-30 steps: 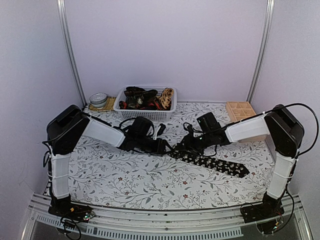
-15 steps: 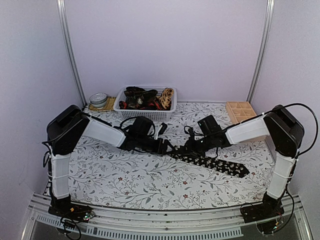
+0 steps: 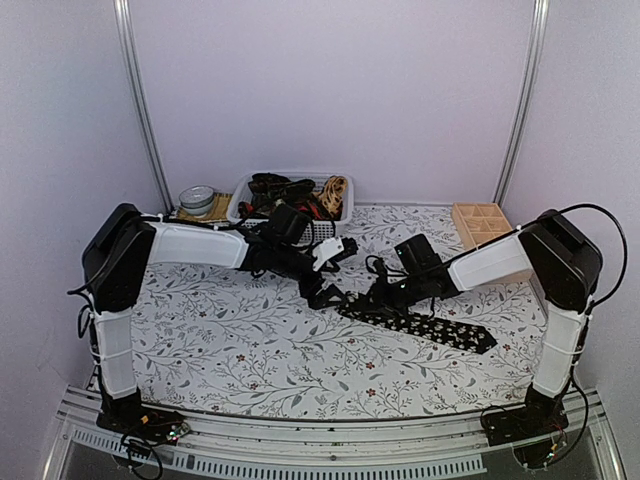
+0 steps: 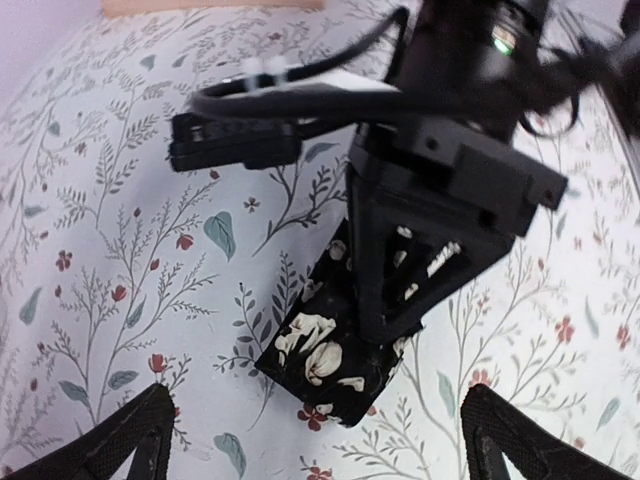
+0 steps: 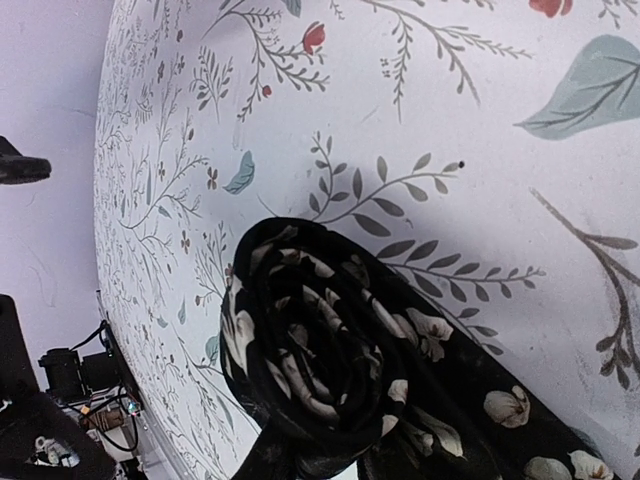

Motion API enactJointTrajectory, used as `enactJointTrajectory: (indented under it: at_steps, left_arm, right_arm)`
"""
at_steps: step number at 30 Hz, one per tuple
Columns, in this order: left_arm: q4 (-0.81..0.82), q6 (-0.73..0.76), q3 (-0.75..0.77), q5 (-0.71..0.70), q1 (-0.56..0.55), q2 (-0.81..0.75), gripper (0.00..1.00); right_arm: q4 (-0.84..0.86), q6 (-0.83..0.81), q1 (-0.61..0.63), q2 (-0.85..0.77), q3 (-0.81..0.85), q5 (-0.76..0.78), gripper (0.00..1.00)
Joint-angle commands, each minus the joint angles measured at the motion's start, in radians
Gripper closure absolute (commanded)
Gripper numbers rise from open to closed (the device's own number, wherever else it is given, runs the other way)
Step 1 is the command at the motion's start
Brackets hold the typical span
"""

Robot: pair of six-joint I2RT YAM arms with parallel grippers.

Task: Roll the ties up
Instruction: Roll the tie at the center of the board.

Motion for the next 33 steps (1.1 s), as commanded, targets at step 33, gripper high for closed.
enactJointTrajectory:
  at_steps: [33]
  left_arm:
    - [-0.331,0.766,0.336,0.057,0.002,0.318,0.25]
  right_arm:
    - [-0.007,0.008,-0.042,0.130,-0.019,-0.081,0.79]
